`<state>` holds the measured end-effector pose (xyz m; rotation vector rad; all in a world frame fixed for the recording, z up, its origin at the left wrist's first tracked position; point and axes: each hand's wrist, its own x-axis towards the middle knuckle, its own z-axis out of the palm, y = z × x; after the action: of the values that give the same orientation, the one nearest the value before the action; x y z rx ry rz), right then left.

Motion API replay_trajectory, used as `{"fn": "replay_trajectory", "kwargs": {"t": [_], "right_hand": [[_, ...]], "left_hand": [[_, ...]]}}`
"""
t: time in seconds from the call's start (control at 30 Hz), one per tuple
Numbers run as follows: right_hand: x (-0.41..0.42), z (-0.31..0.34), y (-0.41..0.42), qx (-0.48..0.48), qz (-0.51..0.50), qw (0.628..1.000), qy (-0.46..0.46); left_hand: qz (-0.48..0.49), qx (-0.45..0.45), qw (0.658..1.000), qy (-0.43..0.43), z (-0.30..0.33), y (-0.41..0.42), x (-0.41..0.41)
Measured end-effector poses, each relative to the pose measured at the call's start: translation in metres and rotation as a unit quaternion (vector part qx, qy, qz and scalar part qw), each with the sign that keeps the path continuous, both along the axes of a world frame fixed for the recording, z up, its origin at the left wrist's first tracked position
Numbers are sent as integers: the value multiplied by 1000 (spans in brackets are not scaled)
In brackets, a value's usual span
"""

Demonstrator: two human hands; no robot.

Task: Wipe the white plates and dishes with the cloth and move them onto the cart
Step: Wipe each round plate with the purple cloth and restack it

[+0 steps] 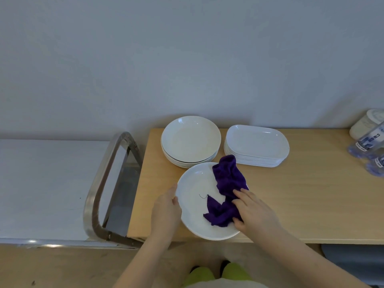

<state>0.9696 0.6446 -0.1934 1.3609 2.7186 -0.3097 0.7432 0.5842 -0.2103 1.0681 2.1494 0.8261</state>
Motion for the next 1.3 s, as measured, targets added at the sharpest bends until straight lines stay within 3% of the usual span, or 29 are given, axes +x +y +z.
{"fn": "replay_trajectory", "kwargs": {"t": [0.2, 0.47, 0.6, 0.87, 1.13, 1.3], "right_hand": [[-34, -10, 20, -14, -16, 998, 52], [-102, -23, 3, -10, 56, 990, 125], [-101, -21, 12, 11, 69, 994, 88], [-60, 1, 25, 98, -65, 992, -48], [-43, 8, -4, 138, -98, 985, -35], [-36, 11, -12, 87, -96, 990, -47]], "left_hand": [[1, -10, 999, -36, 1, 0, -2], [-10, -6, 1000, 1, 4, -1, -1], [-21, -9, 1000, 22, 1, -1, 1], [-8, -8, 999, -30, -6, 0, 0], [11, 16, 998, -59, -2, 1, 4], [15, 16, 998, -54, 0, 2, 4]]}}
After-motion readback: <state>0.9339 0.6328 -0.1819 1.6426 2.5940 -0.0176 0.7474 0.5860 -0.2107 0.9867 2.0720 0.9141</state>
